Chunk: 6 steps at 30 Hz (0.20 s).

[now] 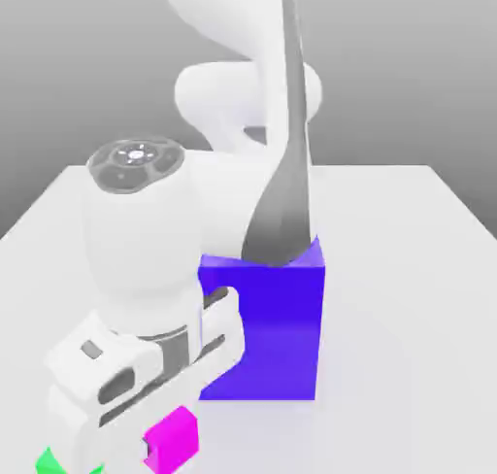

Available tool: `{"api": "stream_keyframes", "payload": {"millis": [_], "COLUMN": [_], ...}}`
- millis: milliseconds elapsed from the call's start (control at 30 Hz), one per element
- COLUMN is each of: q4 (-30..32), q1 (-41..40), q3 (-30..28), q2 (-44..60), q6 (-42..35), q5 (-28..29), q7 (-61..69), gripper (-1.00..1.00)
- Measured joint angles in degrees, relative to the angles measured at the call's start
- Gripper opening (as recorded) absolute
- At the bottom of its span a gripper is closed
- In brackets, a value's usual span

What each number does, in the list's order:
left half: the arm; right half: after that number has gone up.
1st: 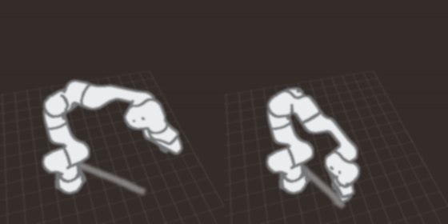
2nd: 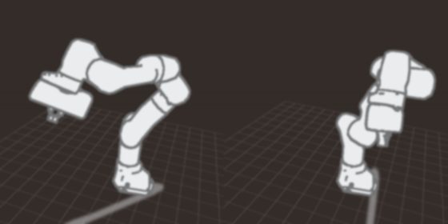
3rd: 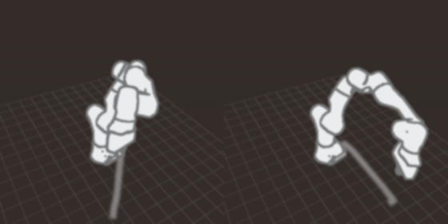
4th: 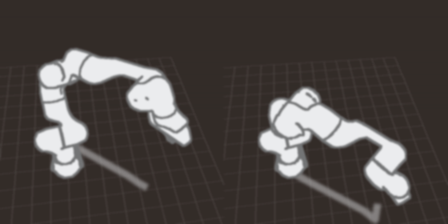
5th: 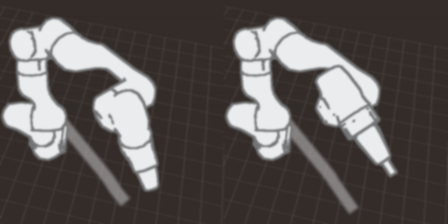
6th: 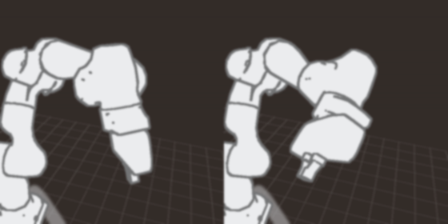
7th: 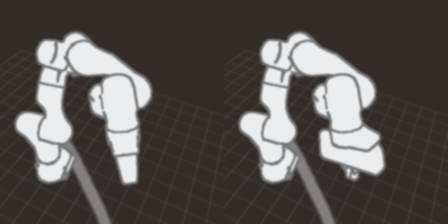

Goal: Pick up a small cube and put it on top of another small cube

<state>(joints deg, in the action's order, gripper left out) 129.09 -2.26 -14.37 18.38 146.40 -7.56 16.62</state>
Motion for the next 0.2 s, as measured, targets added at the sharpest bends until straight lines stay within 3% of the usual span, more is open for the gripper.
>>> {"api": "stream_keyframes", "payload": {"millis": [67, 100, 200], "q4": [-0.2, -0.3, -0.3], "q1": [-3.8, -4.7, -4.7], "q3": [0.2, 0.6, 0.6], "q2": [4.0, 5.3, 5.3], "q6": [3.7, 4.9, 4.9], "q5": [-3.2, -4.0, -4.0], "q7": [2.6, 3.2, 3.2], "gripper": [-1.00, 1.00, 1.00]}}
